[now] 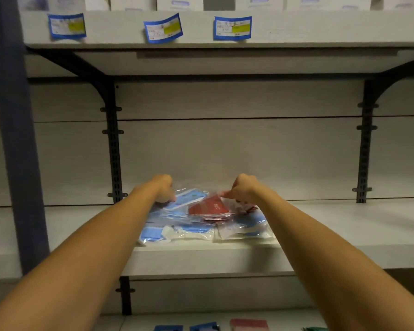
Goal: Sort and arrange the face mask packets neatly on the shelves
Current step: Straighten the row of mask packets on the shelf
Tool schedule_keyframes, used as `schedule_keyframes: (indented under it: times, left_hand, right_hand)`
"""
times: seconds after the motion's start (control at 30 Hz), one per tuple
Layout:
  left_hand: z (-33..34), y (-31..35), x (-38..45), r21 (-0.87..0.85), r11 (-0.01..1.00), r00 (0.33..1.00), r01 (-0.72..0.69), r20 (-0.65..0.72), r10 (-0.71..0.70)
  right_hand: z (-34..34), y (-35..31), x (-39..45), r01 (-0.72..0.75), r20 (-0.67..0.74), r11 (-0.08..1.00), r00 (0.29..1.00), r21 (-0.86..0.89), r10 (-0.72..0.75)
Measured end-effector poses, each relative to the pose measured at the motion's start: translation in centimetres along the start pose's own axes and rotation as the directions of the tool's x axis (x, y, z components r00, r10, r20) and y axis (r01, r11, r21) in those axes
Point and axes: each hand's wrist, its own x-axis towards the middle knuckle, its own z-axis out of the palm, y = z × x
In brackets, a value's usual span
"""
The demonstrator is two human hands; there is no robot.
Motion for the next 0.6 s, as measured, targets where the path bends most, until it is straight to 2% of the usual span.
schedule_keyframes:
  times: [0.17,0.33,0.47,0.6]
  left_hand:
    - [-0.4,-1.1,0.1,-0.074,0.997,1.0,0.009,-0.021,-0.011]
    - [-1.1,-2.1,0.1,-0.063,0.997,0.999,0.037,-0.006,-0.037]
    - [-1.7,-2.4,-0.1,-0.148,0.987,0.998,0.057,0.002,-0.057]
    - [-2.1,-2.6,-0.3,-0.408,0.908,0.995,0.099,0.011,-0.103]
  right_hand:
    - [0.3,-2.1,0.1,-0.064,0.084,0.997,0.995,0.047,0.06]
    - [0.0,-3.4,-0.4,-0.105,0.175,0.994,0.979,-0.014,0.106]
    - [0.2,-3.8,-0.3,-0.132,0.136,0.988,0.983,0.084,0.12]
    - [0.8,-3.8,-0.4,-0.134,-0.044,0.965,0.988,0.227,0.147]
